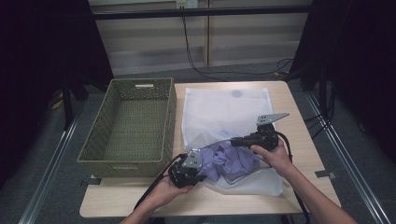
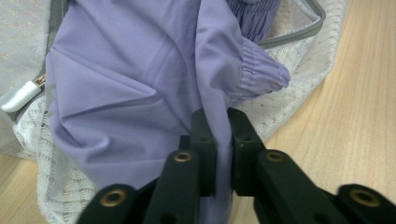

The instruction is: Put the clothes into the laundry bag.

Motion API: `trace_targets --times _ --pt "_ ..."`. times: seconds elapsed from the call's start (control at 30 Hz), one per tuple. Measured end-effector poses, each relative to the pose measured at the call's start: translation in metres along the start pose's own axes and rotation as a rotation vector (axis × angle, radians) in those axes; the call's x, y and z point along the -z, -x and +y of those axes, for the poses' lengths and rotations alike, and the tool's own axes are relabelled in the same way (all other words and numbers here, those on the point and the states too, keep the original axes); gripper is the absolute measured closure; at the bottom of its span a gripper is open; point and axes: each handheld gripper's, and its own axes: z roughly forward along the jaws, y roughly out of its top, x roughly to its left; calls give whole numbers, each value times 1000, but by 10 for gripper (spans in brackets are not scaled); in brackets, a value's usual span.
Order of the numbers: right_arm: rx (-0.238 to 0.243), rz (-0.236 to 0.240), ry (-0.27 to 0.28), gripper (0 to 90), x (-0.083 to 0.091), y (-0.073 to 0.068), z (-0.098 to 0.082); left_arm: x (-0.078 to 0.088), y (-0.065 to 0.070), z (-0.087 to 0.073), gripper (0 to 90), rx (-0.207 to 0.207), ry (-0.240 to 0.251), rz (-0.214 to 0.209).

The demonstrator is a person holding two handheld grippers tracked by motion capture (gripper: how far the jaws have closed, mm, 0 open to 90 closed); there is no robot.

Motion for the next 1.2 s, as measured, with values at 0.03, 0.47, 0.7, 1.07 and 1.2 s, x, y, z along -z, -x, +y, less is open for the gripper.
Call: trace_targets --times 0.03,0.47,0.7,1.07,1.2 --pt "2 -1 0 890 0 0 0 0 1 1 854 18 15 -4" --pt "11 15 8 890 0 -7 6 16 7 39 870 66 185 -55" --pt "6 15 16 890 2 -7 7 11 11 67 870 41 230 -76" --pt "1 8 25 890 5 -7 8 -7 6 97 870 31 258 -90" --pt "-4 7 22 890 5 -6 7 -18 1 101 870 43 263 -85"
